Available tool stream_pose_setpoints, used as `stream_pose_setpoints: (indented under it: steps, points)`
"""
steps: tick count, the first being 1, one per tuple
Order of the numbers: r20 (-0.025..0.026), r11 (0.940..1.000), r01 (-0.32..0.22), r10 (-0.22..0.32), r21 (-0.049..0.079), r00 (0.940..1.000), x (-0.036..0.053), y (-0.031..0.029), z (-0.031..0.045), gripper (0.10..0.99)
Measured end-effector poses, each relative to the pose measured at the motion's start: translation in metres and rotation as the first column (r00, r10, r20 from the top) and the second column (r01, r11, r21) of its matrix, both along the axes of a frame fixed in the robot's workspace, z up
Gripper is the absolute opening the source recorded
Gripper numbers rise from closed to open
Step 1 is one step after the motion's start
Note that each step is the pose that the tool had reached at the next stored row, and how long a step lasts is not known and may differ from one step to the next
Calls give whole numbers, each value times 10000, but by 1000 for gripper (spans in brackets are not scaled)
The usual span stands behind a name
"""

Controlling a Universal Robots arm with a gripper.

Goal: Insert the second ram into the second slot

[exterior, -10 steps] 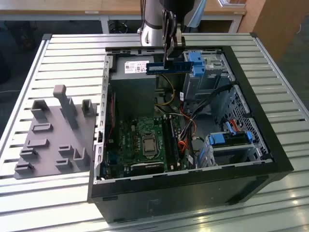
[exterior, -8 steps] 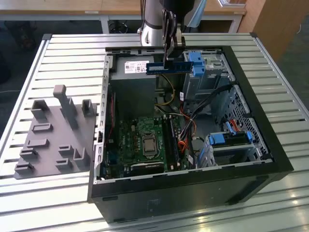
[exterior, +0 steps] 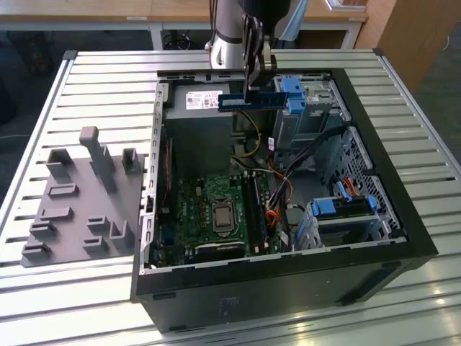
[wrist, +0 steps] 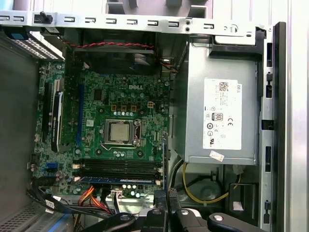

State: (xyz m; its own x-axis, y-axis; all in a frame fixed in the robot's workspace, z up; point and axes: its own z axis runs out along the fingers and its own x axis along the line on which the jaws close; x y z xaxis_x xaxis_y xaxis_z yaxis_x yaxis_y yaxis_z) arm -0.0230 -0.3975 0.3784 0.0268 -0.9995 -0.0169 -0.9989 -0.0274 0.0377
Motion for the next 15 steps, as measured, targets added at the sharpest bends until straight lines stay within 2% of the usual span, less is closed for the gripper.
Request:
stream_pose_setpoints:
  steps: [15]
  points:
    - [0, 10000, -1, 1, -1, 10000, 0, -62, 0, 129]
